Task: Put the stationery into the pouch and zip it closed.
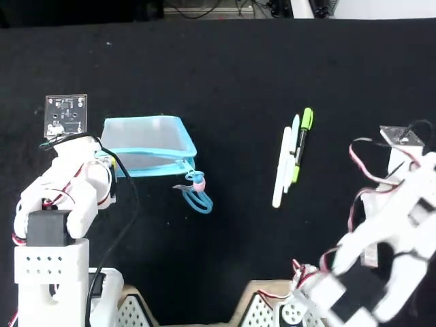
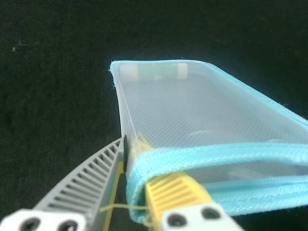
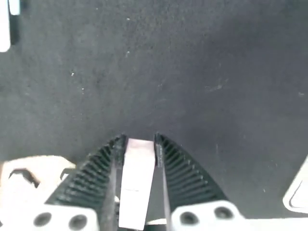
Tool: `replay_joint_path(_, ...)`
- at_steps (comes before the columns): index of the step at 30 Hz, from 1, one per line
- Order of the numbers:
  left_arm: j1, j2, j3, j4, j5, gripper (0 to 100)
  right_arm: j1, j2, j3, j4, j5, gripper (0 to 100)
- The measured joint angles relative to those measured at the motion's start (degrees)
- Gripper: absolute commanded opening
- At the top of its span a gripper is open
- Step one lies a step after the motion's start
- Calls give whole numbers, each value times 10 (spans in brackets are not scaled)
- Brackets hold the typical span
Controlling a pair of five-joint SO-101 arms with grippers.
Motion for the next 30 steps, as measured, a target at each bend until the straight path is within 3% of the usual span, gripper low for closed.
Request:
replay_joint_path(4,0,0,0,0,0,33,-50,-111,76,-31,-63,11)
replay_joint_path(10,0,0,0,0,0,33,-200,-246,126,-40,-171,11)
replay_joint_path(22,-1,-4,17,0,0,33,-556,-340,1,-4,-395,11)
replay_joint_path(30,-1,-4,17,0,0,33,-754,-382,-31,-79,-422,11)
